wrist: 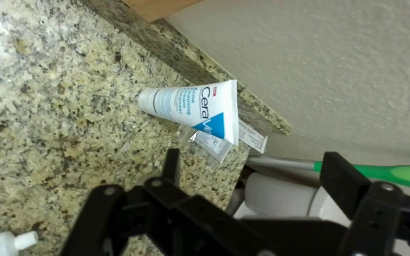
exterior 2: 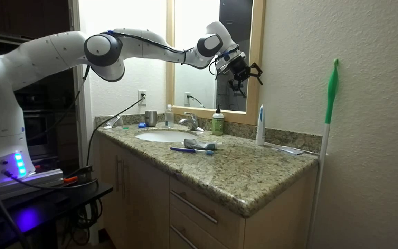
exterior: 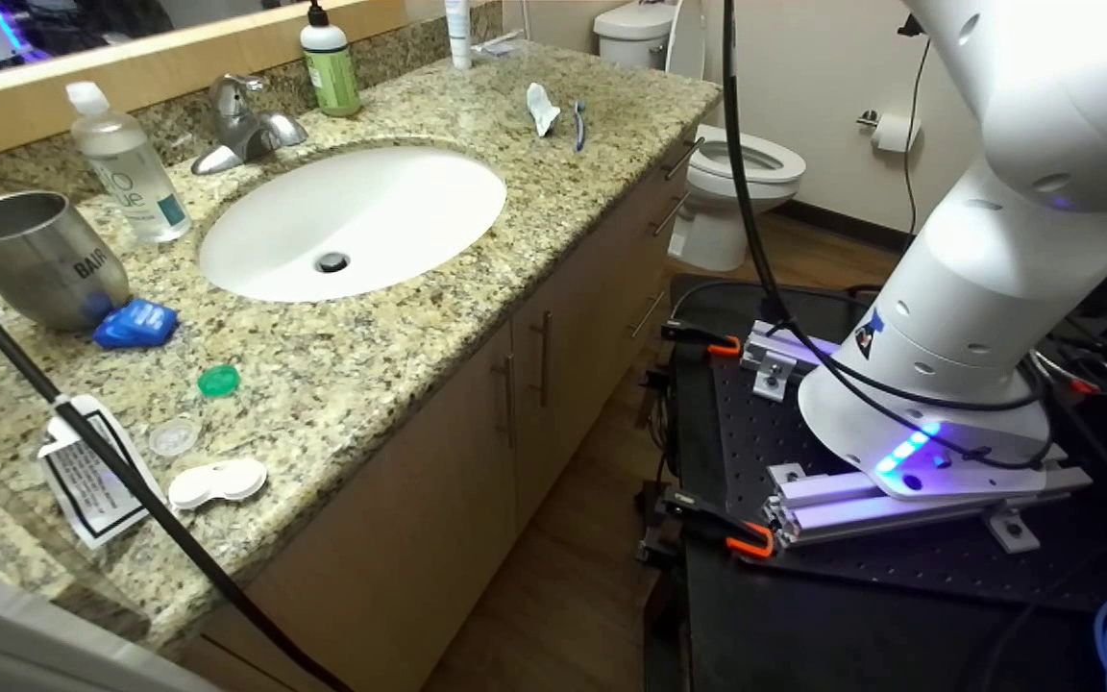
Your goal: Move the squeeze bottle slightly down on the counter
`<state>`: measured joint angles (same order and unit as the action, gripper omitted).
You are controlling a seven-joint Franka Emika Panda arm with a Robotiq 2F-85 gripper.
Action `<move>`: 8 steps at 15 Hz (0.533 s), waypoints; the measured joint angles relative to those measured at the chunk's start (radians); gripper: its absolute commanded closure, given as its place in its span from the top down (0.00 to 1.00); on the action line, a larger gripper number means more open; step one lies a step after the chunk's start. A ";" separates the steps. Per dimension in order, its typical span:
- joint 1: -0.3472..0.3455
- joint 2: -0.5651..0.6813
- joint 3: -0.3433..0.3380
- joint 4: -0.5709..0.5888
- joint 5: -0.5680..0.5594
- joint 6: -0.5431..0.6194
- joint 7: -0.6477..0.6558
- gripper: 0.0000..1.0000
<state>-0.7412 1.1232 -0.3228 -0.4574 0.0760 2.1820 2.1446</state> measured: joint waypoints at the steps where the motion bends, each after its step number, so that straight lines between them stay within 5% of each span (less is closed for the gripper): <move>1: -0.006 0.009 0.007 0.006 0.000 -0.002 0.051 1.00; 8: -0.017 0.036 0.027 0.048 -0.049 0.004 0.124 1.00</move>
<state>-0.7586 1.1594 -0.2955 -0.4089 0.0273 2.1861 2.2685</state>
